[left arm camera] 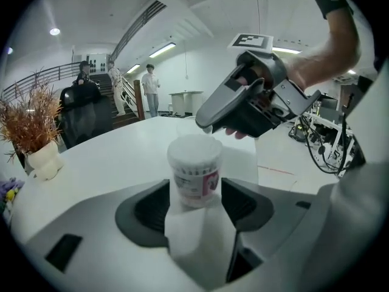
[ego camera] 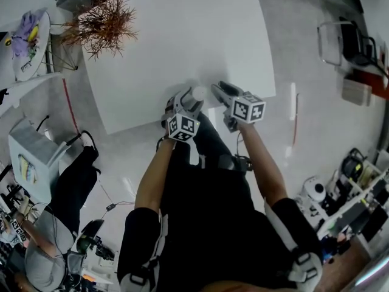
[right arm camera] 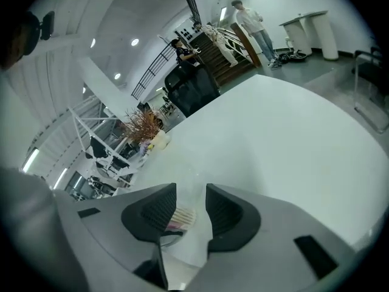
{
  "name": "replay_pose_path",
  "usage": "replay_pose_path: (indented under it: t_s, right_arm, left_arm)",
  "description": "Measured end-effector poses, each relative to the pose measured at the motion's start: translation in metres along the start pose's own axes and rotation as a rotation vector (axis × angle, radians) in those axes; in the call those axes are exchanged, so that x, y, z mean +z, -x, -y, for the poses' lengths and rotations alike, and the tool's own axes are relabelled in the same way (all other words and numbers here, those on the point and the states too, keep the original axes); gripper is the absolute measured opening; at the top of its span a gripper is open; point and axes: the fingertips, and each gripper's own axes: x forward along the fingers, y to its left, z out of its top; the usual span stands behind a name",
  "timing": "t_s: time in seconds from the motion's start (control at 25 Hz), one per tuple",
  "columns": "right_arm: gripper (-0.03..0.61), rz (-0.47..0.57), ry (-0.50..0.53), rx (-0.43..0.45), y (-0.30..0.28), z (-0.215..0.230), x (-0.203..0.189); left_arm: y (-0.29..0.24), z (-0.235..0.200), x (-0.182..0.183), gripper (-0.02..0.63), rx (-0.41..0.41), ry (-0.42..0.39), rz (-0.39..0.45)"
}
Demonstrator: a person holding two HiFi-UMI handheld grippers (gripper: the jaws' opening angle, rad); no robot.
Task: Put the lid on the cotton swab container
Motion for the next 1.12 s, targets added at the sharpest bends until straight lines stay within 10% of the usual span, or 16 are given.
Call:
replay_pose_path:
  t_s: [0.88,1.12]
  right_arm:
    - [0.100,-0.049,0.192,0.250,0.022,-0.059,-0.018]
    - [0.103,-0.108,0.324,0.190,0.009,-0.067,-0.028]
  left_arm:
    - [-0.004,0.003,0.002,0.230,-0.033,-0.030,0.011]
    - [-0.003,0.003,0.002,0.230,-0.034,-0.032,0.012]
